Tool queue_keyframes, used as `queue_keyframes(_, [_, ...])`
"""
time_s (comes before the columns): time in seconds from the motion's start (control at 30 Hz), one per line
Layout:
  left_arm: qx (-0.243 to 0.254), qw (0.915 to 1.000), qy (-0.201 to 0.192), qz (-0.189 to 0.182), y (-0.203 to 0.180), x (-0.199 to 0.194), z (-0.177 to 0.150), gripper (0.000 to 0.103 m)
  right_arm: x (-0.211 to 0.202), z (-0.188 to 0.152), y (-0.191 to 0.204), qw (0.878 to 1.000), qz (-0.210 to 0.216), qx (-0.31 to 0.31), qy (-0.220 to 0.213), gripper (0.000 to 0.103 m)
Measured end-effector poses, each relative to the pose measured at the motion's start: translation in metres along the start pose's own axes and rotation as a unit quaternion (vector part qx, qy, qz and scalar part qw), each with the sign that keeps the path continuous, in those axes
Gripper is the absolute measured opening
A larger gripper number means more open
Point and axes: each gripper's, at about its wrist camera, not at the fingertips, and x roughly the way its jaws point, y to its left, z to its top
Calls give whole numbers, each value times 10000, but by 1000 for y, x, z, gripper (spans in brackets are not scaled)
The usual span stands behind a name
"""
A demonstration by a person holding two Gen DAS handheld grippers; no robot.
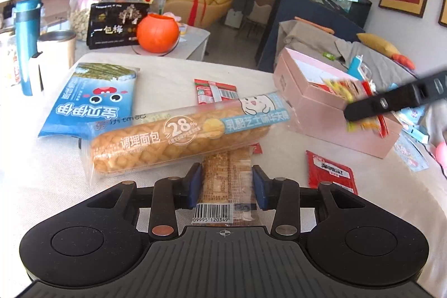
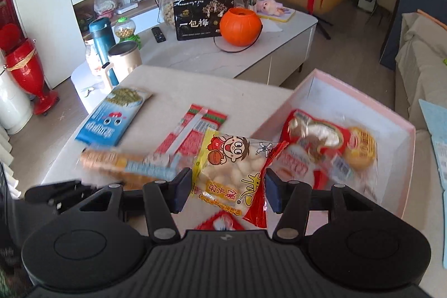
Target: Organize snacks
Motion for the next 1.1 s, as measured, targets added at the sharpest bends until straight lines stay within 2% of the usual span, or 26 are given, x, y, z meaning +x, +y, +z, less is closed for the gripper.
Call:
queue_keyframes(0.1, [-9,9997,23,225,-3,-4,4,46,-3,-34,-7,9979,521,220,327,57])
queue_keyframes(0.17, [-17,9995,-59,320,-5,-12,8,45,1,-50,-12,9922,1060,375,530,63])
queue_keyframes(0.2, [-34,9993,-112,353,-6,-17,11,44,2,-54,-14,9908,1159,433,545,65])
queue_keyframes(0.27, [9,9989,-197,424,-9,-29,16,43,5,-62,-17,9924,1082,393,441,74])
queue_keyframes(0.37, [86,9983,-286,509,-16,-44,22,43,12,-68,-19,9984,520,171,167,75])
queue_keyframes(0.43, [157,9988,-260,392,-22,-52,23,43,17,-71,-22,9989,387,220,120,75])
queue_keyframes(0.53, [289,9991,-139,289,-32,-56,19,43,19,-82,-19,9947,932,361,236,75])
queue_keyframes(0.6, [315,9992,-43,234,-36,-54,15,43,13,-94,-6,9908,1317,92,308,75])
queue_keyframes(0.67, [348,9993,65,107,-41,-53,10,43,5,-101,4,9886,1471,-158,287,75])
queue_keyframes(0.77, [522,9984,216,25,-49,-53,-1,43,-7,-103,2,9906,1344,-249,112,76])
queue_keyframes(0.9, [631,9973,376,-54,-58,-56,-10,43,-4,-90,-6,9972,581,-400,-255,84])
queue_keyframes(1.0, [810,9953,485,-236,-71,-63,-13,43,22,-78,-7,9975,362,-593,-115,85])
queue_keyframes(1.1, [1105,9910,591,-480,-90,-70,-17,43,49,-69,-12,9986,312,-414,130,86])
